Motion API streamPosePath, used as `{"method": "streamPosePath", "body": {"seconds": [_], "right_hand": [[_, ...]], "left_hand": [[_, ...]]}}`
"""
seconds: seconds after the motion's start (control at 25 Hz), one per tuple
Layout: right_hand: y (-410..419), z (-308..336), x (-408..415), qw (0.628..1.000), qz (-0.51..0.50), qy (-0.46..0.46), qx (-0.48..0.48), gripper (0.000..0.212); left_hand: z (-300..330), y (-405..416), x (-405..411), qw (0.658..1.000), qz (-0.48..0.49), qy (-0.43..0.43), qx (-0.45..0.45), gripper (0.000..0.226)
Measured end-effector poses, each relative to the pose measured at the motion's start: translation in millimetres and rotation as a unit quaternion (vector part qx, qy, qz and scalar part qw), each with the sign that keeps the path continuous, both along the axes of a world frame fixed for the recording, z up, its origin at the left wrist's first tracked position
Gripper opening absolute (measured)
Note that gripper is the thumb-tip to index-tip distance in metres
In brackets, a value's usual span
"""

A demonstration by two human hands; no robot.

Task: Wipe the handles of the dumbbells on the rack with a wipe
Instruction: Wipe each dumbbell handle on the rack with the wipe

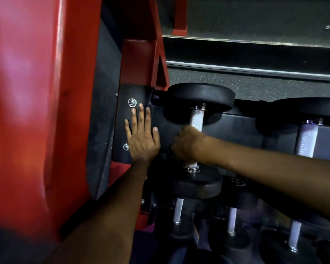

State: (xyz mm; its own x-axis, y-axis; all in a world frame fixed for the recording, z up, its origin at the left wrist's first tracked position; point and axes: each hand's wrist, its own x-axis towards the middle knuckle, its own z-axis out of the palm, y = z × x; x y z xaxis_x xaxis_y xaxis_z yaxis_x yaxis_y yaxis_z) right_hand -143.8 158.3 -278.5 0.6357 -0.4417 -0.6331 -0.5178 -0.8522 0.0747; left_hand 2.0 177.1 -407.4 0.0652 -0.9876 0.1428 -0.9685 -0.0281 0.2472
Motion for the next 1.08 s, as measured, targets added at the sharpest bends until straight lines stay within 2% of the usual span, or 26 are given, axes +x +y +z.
{"method": "streamPosePath", "body": {"seconds": [0.08, 0.16, 0.24, 0.28, 0.36, 0.4, 0.44, 0.48, 0.52, 0.56, 0.64, 0.72, 0.76, 0.8, 0.88, 0.92, 1.0, 1.08], "right_hand": [[24, -7, -15, 0.991, 0.029, -0.13, 0.018, 0.038], [37, -5, -42, 0.964, -0.029, -0.255, 0.075, 0.039], [51, -2, -75, 0.92, -0.093, -0.35, 0.154, 0.037], [58, 1, -91, 0.901, -0.134, -0.371, 0.18, 0.043], [65, -2, -113, 0.878, -0.258, -0.364, 0.173, 0.052], [65, -12, -116, 0.841, -0.351, -0.383, 0.153, 0.048], [63, -24, -114, 0.758, -0.479, -0.411, 0.167, 0.041], [61, -32, -103, 0.637, -0.597, -0.431, 0.23, 0.034], [59, -37, -87, 0.505, -0.663, -0.43, 0.348, 0.034], [55, -42, -73, 0.386, -0.686, -0.425, 0.448, 0.037], [32, -38, -61, 0.251, -0.687, -0.445, 0.517, 0.044], [-1, -29, -63, 0.127, -0.683, -0.515, 0.502, 0.04], [-7, -25, -62, 0.087, -0.685, -0.541, 0.479, 0.036], [-3, -23, -57, 0.091, -0.692, -0.551, 0.457, 0.034], [23, -19, -44, 0.18, -0.713, -0.525, 0.428, 0.036], [33, -19, -38, 0.21, -0.726, -0.498, 0.425, 0.035], [29, -12, -36, 0.214, -0.743, -0.474, 0.42, 0.03], [5, -2, -39, 0.163, -0.765, -0.497, 0.377, 0.023]], "left_hand": [[-1, 0, 0, 1.0, -0.001, -0.002, -0.002, 0.06], [0, 0, 0, 1.0, 0.0, -0.003, -0.003, 0.06], [1, 0, 0, 1.0, 0.0, 0.003, -0.001, 0.061], [2, 1, 0, 1.0, -0.001, 0.003, 0.0, 0.061], [2, 0, 0, 1.0, 0.0, -0.001, 0.0, 0.061], [2, -1, 0, 1.0, 0.001, 0.0, 0.002, 0.062], [1, -1, 0, 1.0, 0.001, 0.002, 0.005, 0.062], [1, 0, -1, 1.0, 0.001, 0.001, 0.005, 0.062], [1, 1, -1, 1.0, 0.0, -0.003, 0.001, 0.062], [0, 1, -1, 1.0, -0.001, -0.005, -0.001, 0.062], [-2, -1, 0, 1.0, -0.003, -0.007, -0.003, 0.063], [-3, 0, 1, 1.0, -0.001, -0.01, -0.01, 0.063], [-4, 0, 1, 1.0, 0.001, -0.01, -0.012, 0.063], [-4, 0, 0, 1.0, 0.0, -0.008, -0.011, 0.063], [-3, -1, -1, 1.0, -0.003, -0.007, -0.009, 0.063], [-2, -2, 0, 1.0, -0.002, -0.008, -0.007, 0.063], [-2, -1, 0, 1.0, 0.0, -0.007, -0.006, 0.063], [-3, -1, 1, 1.0, -0.003, -0.007, -0.009, 0.063]]}}
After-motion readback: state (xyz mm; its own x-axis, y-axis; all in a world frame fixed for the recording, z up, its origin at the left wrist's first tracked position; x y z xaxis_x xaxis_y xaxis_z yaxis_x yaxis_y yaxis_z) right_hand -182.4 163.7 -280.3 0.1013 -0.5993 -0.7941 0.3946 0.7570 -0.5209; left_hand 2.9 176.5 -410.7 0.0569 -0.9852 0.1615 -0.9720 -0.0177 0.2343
